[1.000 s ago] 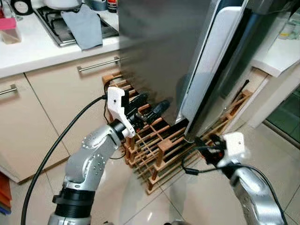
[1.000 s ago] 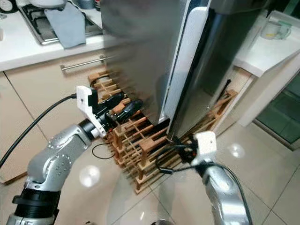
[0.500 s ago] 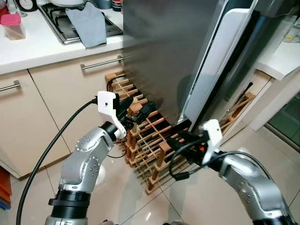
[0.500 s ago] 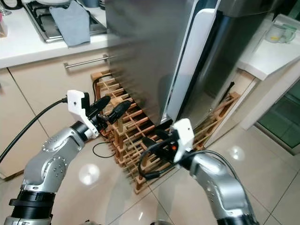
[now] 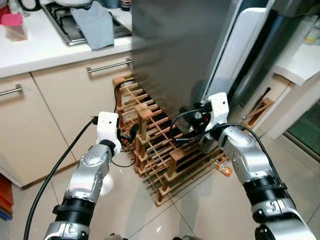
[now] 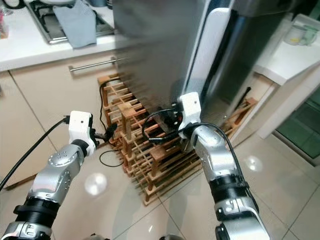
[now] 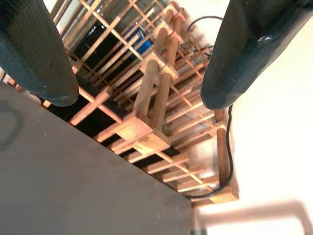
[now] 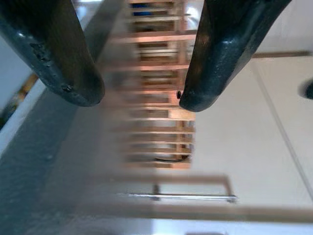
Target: Restocking fridge
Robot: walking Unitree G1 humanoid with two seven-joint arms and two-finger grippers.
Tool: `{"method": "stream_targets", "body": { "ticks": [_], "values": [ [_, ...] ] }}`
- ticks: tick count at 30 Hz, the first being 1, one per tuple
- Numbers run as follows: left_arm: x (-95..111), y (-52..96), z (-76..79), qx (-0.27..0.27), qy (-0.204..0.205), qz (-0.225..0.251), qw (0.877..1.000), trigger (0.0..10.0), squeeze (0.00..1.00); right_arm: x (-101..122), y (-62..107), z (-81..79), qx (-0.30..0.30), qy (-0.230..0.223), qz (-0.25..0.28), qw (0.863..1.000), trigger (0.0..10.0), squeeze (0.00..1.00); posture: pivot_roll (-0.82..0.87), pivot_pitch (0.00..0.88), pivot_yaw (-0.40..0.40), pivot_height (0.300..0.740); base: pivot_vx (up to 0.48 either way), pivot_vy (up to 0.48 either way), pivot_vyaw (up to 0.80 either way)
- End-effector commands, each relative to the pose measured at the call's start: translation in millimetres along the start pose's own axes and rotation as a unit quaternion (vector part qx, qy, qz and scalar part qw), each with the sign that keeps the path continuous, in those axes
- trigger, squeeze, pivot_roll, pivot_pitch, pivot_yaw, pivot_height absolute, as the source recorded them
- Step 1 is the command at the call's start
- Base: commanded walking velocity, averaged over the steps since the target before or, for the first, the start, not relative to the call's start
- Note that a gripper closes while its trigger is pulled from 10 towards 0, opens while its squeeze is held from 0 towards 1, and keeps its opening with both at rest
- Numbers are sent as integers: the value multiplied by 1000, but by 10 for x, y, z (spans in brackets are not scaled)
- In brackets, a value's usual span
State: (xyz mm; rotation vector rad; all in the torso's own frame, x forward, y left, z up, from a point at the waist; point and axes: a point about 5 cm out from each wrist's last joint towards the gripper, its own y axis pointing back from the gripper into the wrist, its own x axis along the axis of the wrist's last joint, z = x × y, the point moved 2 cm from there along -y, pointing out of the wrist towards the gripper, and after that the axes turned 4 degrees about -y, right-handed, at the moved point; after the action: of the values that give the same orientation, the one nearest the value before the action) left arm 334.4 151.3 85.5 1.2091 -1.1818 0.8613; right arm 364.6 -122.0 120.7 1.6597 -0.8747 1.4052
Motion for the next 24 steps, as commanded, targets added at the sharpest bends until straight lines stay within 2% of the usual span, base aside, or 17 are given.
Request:
{"method": "stream_targets", "body": {
  "ticks": [1, 2, 4, 5, 7, 8, 9, 11, 12, 15, 16, 17, 20, 21, 22, 23, 24],
  "values": [
    [29, -19, 19, 1, -9, 7, 1000, 10000, 0, 52, 93, 319, -71, 24, 3, 997, 10000, 0, 20, 0, -107, 740, 0, 0, 0],
    [32, -31, 42, 1, -18, 11, 1000, 10000, 0, 74, 220, 626, -151, 70, -2, 986, 10000, 0, 13, 0, -108, 740, 0, 0, 0],
    [14, -31, 58, 0, -17, 11, 1000, 10000, 0, 94, 444, 954, -247, 118, -13, 962, 10000, 0, -2, 0, -108, 740, 0, 0, 0],
    [14, -31, 58, 0, -17, 11, 1000, 10000, 0, 94, 444, 954, -247, 118, -13, 962, 10000, 0, -2, 0, -108, 740, 0, 0, 0],
    [-14, -36, 87, -4, -13, 9, 1000, 10000, 0, 105, 773, 1239, -340, 151, -12, 928, 10000, 0, -23, 0, -103, 740, 0, 0, 0],
    [-14, -36, 87, -4, -13, 9, 1000, 10000, 0, 105, 773, 1239, -340, 151, -12, 928, 10000, 0, -23, 0, -103, 740, 0, 0, 0],
    [-16, -37, 116, -11, -13, 10, 1000, 10000, 0, 105, 926, 1299, -367, 168, -8, 915, 10000, 0, -35, 0, -98, 740, 0, 0, 0],
    [-4, -40, 180, -24, -6, 17, 1000, 10000, 0, 44, 1108, 1225, -372, 168, 7, 913, 10000, 0, -56, 0, -92, 740, 0, 0, 0],
    [8, -40, 198, -26, -4, 21, 999, 10000, 0, 20, 1125, 1149, -363, 157, 16, 918, 10000, 0, -70, 0, -86, 740, 0, 0, 0],
    [60, -63, 345, -49, 0, 36, 998, 10000, 0, -82, 1033, 751, -291, 133, 42, 946, 10000, 0, -84, 0, -77, 740, 0, 0, 0],
    [60, -63, 345, -49, 0, 36, 998, 10000, 0, -82, 1033, 751, -291, 133, 42, 946, 10000, 0, -84, 0, -77, 740, 0, 0, 0],
    [74, -68, 383, -56, -1, 39, 998, 10000, 0, -101, 1014, 681, -282, 135, 45, 949, 10000, 0, -86, 0, -75, 740, 0, 0, 0],
    [88, -81, 395, -56, -20, 44, 997, 10000, 0, -171, 1099, 715, -322, 147, 26, 935, 10000, 0, -86, 0, -72, 740, 0, 0, 0],
    [77, -90, 355, -46, -22, 41, 998, 10000, 0, -168, 1172, 798, -350, 170, 16, 921, 10000, 0, -84, 0, -72, 740, 0, 0, 0],
    [77, -90, 355, -46, -22, 41, 998, 10000, 0, -168, 1172, 798, -350, 170, 16, 921, 10000, 0, -84, 0, -72, 740, 0, 0, 0],
    [73, -93, 335, -42, -23, 39, 998, 10000, 0, -159, 1205, 826, -361, 179, 12, 915, 10000, 0, -84, 0, -72, 740, 0, 0, 0],
    [67, -100, 286, -29, -23, 35, 999, 10000, 0, -89, 1300, 906, -387, 201, 16, 900, 10000, 0, -84, 0, -70, 740, 0, 0, 0]
  ]
}}
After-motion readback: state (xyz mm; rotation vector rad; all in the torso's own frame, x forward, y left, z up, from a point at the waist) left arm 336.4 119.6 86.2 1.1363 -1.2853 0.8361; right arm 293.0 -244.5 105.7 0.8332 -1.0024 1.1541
